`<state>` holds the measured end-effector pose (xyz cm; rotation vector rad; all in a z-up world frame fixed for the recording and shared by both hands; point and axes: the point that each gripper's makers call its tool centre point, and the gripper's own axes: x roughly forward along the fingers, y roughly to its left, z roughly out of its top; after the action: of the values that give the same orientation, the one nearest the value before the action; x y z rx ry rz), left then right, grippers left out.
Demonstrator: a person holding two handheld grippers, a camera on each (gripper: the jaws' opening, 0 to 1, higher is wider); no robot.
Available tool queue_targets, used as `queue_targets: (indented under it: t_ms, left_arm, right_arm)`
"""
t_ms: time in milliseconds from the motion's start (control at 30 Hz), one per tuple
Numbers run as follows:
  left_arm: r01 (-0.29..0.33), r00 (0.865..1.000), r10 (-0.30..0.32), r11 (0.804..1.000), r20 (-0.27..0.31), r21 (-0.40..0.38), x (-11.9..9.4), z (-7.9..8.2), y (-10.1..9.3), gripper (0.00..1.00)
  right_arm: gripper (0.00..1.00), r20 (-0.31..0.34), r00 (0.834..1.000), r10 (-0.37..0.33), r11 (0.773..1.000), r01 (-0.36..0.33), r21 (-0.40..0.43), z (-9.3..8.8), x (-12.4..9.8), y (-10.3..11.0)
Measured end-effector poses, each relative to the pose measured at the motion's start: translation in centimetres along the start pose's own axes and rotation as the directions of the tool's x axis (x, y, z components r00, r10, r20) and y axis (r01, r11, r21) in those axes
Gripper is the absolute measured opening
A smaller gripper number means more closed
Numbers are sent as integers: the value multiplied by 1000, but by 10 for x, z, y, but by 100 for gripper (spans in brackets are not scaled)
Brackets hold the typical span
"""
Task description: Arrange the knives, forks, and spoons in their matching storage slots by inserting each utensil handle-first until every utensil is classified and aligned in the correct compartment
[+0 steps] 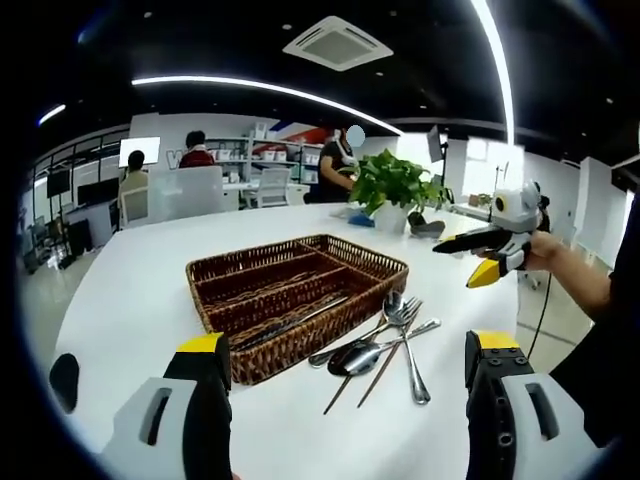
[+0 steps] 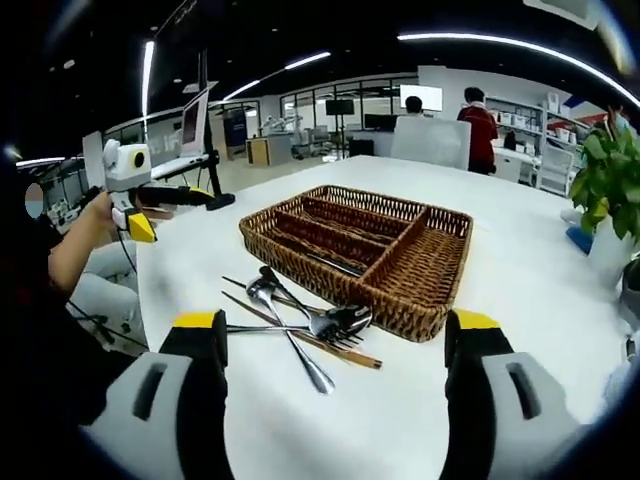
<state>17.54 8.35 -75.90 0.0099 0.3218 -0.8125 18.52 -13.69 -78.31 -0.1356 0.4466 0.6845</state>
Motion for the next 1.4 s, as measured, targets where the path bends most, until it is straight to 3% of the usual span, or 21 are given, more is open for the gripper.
queue_targets:
  t_ms: [233,500,967,1400]
  left_arm:
    - [10,1000,-10,1000,7,9,3,-1,-3,99]
    - [20,1000,-20,1000,12,10,6,-2,-6,99]
    - [16,1000,-17,1000,19,22,1,-2,-4,99]
    - [23,1000,-23,999,9,28,0,-3,-2,99]
  right_arm:
    - [82,-15,1000,4,999,-3,39,-14,7,-3]
    - [64,-38,999,-3,993,8,117,-36,27,-7]
    - [39,10,1000,-15,963,11,269,-37,50,-11]
    - [23,9,1000,-1,950,-2,312,-43,61,-6]
